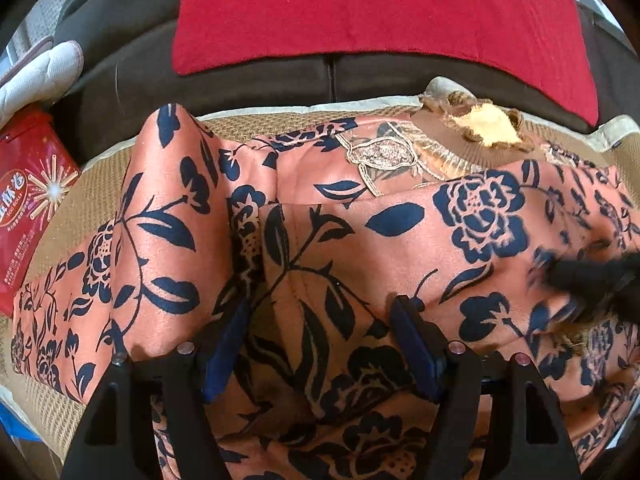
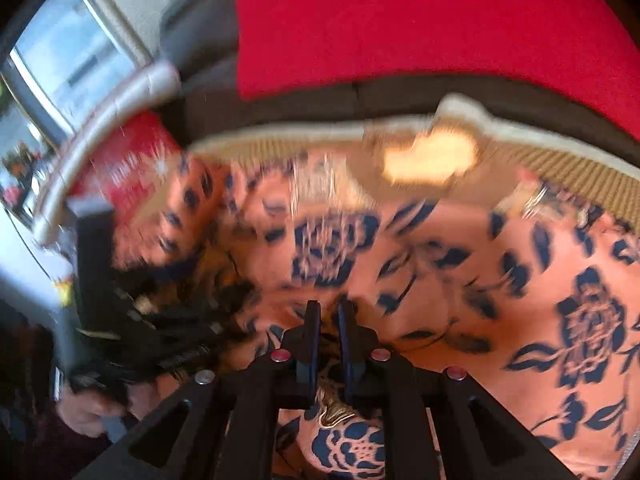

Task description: Fold small clothes

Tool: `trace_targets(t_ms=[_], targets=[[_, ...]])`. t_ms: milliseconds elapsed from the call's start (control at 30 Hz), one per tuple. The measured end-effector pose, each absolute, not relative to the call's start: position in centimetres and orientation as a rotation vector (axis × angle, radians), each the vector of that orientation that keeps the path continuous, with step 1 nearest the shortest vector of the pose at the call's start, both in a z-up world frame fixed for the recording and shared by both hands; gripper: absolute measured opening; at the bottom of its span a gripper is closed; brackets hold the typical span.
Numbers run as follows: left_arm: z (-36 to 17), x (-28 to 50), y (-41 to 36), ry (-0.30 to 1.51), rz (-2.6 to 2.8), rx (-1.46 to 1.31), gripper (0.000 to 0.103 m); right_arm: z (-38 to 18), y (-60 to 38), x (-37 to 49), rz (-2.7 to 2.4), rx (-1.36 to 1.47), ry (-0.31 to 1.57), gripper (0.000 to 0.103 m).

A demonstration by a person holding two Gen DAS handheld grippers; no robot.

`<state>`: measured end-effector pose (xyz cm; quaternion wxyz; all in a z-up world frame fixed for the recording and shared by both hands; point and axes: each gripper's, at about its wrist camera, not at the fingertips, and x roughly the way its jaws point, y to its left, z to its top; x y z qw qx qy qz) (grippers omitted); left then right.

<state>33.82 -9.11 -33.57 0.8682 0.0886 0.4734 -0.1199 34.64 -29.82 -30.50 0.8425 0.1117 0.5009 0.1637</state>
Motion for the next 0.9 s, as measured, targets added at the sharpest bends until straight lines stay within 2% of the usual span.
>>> trace_targets(t_ms=[133, 333, 500, 800, 900], targets=[[-32.3, 33.3, -7.6, 0.977, -0.26, 0.114, 0.073, -31.5, -28.6, 34.8, 0.338, 0.189, 1.101, 0.01], [-30.0, 32.1, -5.9, 0.898, -0.214, 0.066, 0.073, -30.0, -27.9, 34.0, 0.338, 0.208, 1.025, 0.013], [-29.0, 30.8, -5.5, 0.843, -0.172, 0.102, 0.074, -31.6, -26.3, 34.6, 0.279, 0.13, 1.088, 0.012], [-28.3, 31.0, -5.9, 0.782, -0.134, 0.153, 0.074, -29.4, -26.8, 34.7, 0.306, 0.237, 0.977, 0.013], [-28.2, 31.2, -5.8, 0.769, -0.12, 0.167, 0.074, -29.9, -25.8, 35.4, 0.313, 0.247, 0.992, 0.013]])
